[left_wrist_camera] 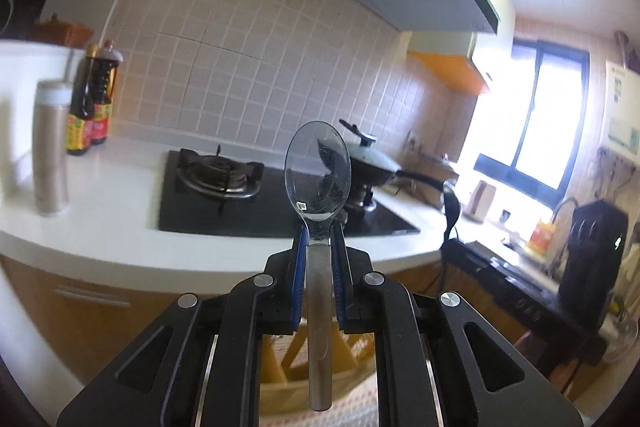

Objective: Organize utensils
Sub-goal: 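Lift the clear spoon with the left gripper while the right gripper lifts the ladle over the basket, then open both grippers to drop the spoon and ladle into the basket, then grasp a clear spoon with the left gripper while the right gripper grasps a black spoon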

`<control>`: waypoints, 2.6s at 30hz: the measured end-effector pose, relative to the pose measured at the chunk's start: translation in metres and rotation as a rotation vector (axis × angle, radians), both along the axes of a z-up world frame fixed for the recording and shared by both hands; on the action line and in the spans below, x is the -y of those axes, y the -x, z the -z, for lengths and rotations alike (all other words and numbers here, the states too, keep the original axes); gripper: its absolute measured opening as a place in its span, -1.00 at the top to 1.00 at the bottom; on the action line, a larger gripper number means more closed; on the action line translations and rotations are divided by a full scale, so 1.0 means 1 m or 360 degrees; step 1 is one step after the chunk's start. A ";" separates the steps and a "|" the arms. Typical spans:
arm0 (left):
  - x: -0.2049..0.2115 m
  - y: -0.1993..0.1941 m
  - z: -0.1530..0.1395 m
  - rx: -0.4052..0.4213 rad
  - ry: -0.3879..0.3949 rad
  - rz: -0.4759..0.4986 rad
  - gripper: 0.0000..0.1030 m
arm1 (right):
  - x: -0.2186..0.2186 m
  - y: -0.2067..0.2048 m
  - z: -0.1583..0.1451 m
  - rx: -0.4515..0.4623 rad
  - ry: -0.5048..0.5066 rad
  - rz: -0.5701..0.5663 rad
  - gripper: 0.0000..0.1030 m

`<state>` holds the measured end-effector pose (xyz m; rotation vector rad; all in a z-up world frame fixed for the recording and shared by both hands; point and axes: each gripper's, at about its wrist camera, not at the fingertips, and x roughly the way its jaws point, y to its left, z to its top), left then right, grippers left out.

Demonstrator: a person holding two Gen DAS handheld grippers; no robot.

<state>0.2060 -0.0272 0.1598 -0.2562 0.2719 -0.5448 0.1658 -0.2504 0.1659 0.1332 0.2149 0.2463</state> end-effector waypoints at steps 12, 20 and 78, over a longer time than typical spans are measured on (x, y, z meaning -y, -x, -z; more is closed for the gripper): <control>0.044 -0.038 0.048 0.0036 -0.0035 -0.0025 0.80 | 0.006 -0.052 0.060 -0.0034 -0.0034 0.0017 0.90; 0.053 -0.042 0.066 -0.0001 -0.0114 0.0008 0.57 | 0.009 -0.047 0.081 -0.0059 -0.0012 0.0027 0.86; -0.022 0.072 0.228 -0.1114 -0.0972 -0.0203 0.14 | -0.094 0.079 0.233 -0.1579 0.0627 -0.0488 0.59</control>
